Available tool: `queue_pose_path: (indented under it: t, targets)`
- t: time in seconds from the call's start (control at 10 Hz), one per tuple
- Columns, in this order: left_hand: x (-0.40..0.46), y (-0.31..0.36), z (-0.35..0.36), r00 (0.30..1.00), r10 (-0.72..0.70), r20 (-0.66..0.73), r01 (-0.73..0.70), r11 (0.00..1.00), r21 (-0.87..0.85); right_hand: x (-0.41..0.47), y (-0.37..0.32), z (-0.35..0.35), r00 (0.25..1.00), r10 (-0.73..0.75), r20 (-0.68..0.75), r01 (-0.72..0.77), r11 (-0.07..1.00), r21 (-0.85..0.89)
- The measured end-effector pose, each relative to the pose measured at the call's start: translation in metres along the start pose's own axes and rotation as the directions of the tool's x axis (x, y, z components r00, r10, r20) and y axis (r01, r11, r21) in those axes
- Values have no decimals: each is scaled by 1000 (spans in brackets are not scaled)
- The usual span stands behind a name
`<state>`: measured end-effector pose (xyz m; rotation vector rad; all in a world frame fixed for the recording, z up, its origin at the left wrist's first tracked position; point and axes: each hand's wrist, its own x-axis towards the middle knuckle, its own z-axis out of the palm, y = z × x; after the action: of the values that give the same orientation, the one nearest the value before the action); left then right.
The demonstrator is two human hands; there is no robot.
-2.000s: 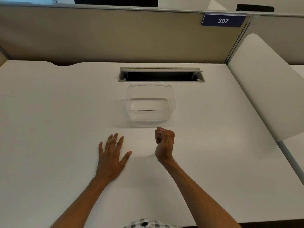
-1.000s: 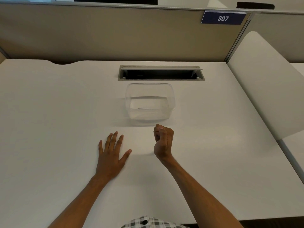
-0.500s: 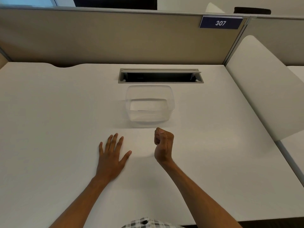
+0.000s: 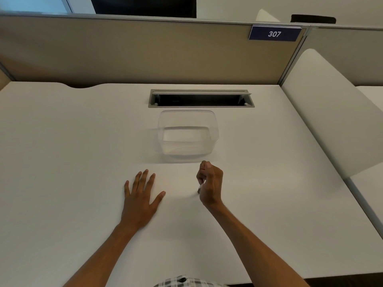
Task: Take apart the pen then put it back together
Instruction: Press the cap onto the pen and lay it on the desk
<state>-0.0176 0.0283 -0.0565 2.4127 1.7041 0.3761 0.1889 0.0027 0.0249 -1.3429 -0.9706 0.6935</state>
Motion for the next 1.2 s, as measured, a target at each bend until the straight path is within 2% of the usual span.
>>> queue_pose_path:
  t: [0.3,0.5,0.8,1.2]
  targets:
    - [-1,-1,1,1000,0,3,0,1000,7,1,-5,-3,999,-10,35,8,998,69]
    - [0,-1,1,1000,-1,1,1,1000,4,0,-2,4,999,-14,32,13,999,31]
    - [0,-2,2,1000,3,-1,-3,1000,6,-1,1,16,998,-51,-45,53,997,47]
    - [0,-2,2,1000,4,-7,-4,1000,0,-4,-7,17,998,-41,-50,44,997,63]
